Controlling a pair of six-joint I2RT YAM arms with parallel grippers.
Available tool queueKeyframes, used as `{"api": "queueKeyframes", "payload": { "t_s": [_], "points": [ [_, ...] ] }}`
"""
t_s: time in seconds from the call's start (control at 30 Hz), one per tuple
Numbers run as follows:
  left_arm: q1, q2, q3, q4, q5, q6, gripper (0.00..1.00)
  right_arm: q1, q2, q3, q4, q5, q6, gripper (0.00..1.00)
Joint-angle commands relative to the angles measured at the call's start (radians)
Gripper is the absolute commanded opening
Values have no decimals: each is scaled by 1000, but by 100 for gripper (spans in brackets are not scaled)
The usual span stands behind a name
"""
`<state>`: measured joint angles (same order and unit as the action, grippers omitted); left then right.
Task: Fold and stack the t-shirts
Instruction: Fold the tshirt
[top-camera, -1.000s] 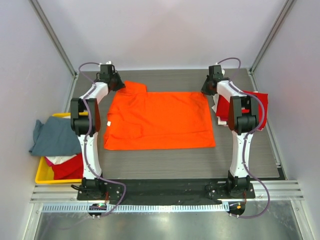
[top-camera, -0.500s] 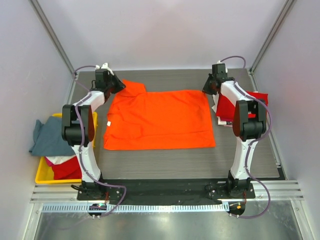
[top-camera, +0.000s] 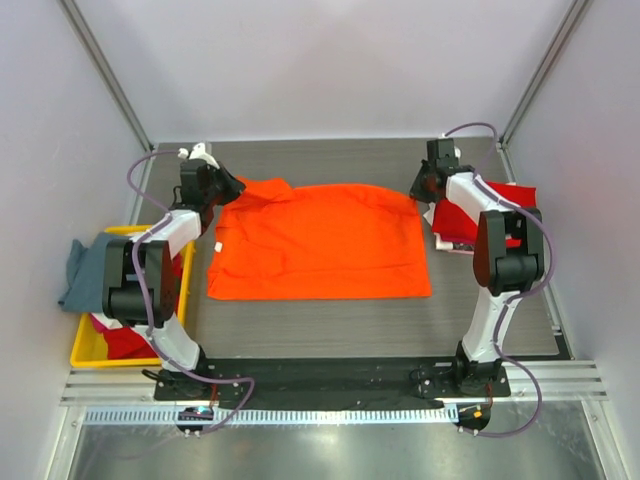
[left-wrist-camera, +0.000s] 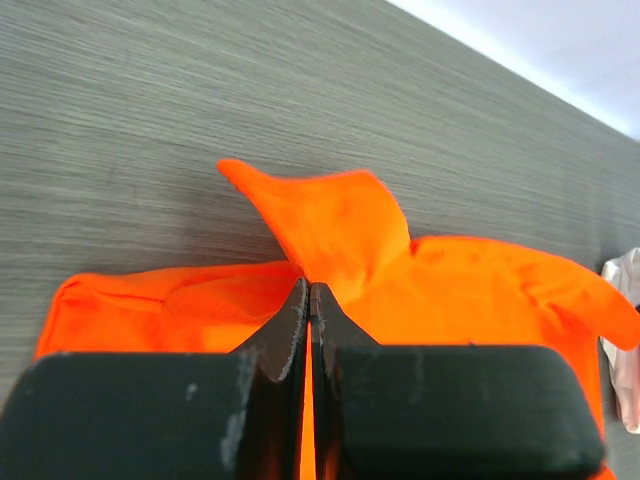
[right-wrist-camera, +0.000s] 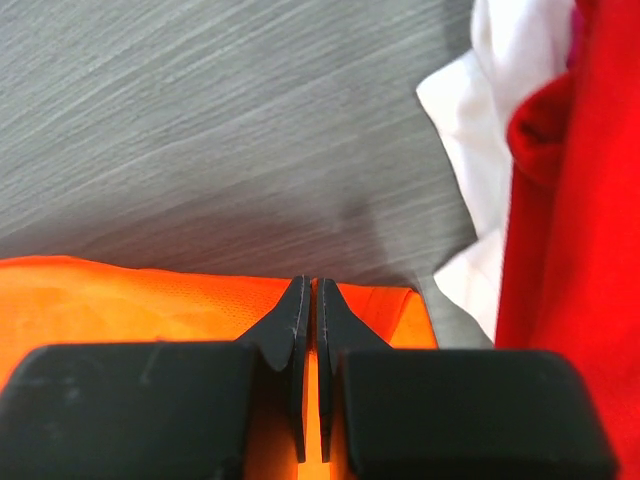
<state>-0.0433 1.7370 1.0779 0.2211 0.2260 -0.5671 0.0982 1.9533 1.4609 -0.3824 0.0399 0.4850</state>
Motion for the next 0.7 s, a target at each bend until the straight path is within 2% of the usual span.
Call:
{"api": "queueKeyframes", "payload": {
  "t_s": [0.0,0.13,0.67],
  "points": [
    [6,-89,-39,86,-79,26,0,5,-89,-22,16,38,4,1],
    [6,-137,-111,101,-140,24,0,3,-132,-56,16,60,6,1],
    [6,-296,-360,245,-203,13,0,-8,-188,-149,28,118,17,1]
  ]
}}
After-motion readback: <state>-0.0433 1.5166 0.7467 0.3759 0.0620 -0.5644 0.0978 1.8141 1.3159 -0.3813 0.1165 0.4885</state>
